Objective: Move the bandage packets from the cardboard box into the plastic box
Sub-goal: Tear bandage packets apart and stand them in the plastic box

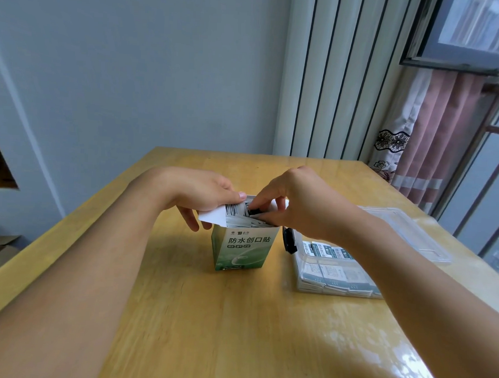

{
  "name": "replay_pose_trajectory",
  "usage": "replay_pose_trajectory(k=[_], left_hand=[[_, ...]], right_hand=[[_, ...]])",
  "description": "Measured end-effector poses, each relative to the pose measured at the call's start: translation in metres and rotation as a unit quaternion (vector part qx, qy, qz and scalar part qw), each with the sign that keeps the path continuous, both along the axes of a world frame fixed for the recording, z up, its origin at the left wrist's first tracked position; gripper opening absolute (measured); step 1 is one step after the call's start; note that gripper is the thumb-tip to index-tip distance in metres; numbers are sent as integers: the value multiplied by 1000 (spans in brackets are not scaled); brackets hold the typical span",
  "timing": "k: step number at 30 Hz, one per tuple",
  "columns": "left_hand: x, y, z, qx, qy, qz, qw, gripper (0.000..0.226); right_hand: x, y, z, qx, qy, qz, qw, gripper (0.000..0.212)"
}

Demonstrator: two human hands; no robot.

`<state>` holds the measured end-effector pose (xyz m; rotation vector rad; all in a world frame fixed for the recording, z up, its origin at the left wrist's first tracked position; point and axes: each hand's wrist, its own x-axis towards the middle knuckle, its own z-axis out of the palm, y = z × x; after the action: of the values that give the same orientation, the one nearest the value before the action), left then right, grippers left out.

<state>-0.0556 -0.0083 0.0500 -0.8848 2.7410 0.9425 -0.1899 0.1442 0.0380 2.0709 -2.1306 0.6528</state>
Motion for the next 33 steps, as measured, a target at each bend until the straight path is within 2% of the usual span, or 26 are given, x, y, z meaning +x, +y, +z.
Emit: replay_pose_trajectory(k=[11,17,27,33], left_hand=[[-1,-1,-1,6,11,-1,1000,39],[-1,-1,-1,6,18,1,1000,40],[-2,0,-1,7,18,2,1000,37],[-2,-2,-2,-3,11,10,1000,36]], right_hand=[[-3,0,0,19,-2,-5,1000,13],[-1,0,0,12,-20,-9,1000,24],[-1,2,0,24,-33,0,999,14],[-2,0,-1,5,-30,9,999,16]])
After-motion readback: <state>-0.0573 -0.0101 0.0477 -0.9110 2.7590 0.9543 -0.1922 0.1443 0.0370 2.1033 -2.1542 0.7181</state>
